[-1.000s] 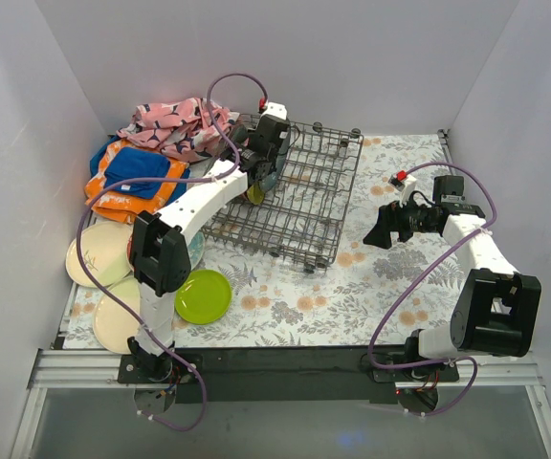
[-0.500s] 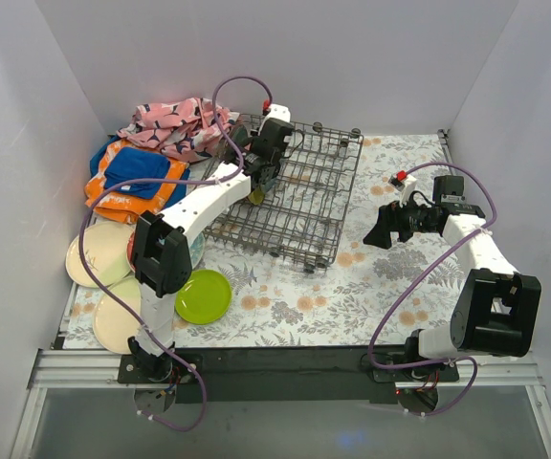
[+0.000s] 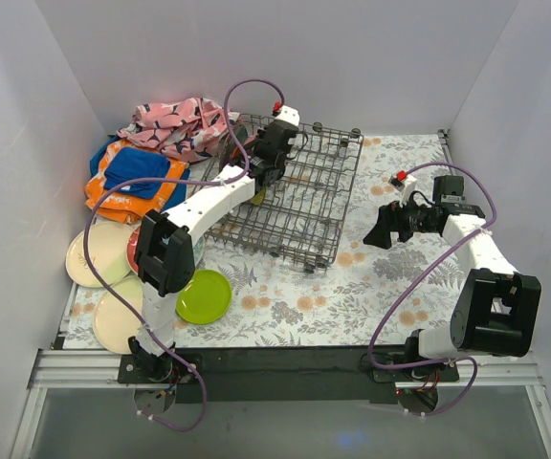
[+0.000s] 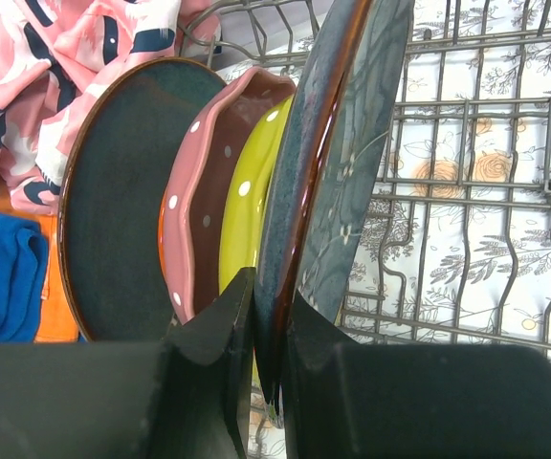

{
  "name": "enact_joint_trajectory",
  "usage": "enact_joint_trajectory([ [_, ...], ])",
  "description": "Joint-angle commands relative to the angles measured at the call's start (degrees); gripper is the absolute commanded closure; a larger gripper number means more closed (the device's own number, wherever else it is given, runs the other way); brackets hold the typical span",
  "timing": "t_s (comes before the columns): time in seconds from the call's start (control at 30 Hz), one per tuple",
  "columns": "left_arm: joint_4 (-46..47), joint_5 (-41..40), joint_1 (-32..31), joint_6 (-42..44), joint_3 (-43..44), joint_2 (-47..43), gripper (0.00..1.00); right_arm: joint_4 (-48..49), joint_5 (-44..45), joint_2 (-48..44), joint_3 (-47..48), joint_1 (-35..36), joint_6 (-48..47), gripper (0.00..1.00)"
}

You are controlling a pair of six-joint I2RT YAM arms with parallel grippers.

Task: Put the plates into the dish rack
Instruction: Insert the plate into the dish rack

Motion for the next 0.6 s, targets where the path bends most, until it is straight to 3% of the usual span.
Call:
enact_joint_trajectory([
  [0.0,8.31,-2.18,-0.85,1.49,1.85,-2.93,1.00,1.41,-0.04,0.04,-0.67,-0.15,0.16,0.02],
  [0.57,8.84,-7.10,-2.87,2.55,2.82,-1.00,1.00,1.58,0.40,-0.31,-1.11,-0.15,0.16,0.02],
])
